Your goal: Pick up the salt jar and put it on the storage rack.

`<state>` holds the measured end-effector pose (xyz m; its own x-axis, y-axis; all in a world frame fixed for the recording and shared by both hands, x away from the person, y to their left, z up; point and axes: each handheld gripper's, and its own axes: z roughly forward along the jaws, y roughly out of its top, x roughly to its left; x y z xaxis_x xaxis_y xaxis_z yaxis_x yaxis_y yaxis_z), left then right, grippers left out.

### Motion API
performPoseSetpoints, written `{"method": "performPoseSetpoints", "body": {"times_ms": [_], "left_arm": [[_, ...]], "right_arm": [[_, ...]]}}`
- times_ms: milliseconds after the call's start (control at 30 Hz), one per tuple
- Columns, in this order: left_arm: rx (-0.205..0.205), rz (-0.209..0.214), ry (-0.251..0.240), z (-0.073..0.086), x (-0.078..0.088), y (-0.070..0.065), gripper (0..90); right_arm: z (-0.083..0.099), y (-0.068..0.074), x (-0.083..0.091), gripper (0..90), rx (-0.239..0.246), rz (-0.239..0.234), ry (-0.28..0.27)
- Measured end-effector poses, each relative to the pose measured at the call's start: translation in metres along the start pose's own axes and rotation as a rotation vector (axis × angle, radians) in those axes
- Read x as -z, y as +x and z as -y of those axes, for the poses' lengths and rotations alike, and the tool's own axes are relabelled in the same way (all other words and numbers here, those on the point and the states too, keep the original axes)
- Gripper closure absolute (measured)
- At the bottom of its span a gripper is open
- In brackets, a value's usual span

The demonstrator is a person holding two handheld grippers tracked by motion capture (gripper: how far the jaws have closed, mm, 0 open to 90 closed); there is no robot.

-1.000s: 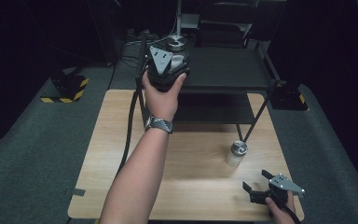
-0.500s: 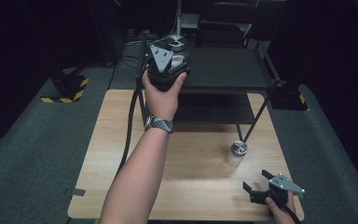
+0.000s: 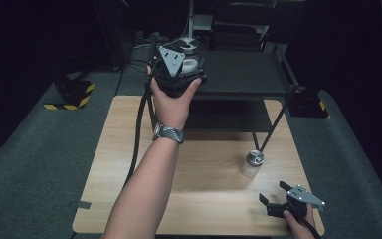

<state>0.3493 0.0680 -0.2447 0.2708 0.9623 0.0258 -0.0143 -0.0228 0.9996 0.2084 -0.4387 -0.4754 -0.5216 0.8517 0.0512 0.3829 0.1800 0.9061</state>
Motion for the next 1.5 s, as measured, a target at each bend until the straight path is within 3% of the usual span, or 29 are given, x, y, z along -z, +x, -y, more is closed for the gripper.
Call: {"method": "performPoseSetpoints", "body": {"times_ms": [267,600,1067,1500], "left_arm": [[0.016,0.021,-0.026,0.002,0.011,0.007,0.5],[0.005,0.040,-0.049,0.004,0.032,0.011,0.5],[0.019,0.047,-0.088,0.021,0.065,0.023,0.5],[0.018,0.049,-0.091,0.045,0.088,0.033,0.5]], "right_arm": [[0.000,0.000,0.000,0.3,-0.001,0.002,0.001],[0.000,0.001,0.000,0.3,0.001,0.006,0.001],[-0.001,0.002,0.000,0.3,0.004,0.010,0.006],[-0.001,0.004,-0.001,0.3,0.010,0.013,0.008]]}}
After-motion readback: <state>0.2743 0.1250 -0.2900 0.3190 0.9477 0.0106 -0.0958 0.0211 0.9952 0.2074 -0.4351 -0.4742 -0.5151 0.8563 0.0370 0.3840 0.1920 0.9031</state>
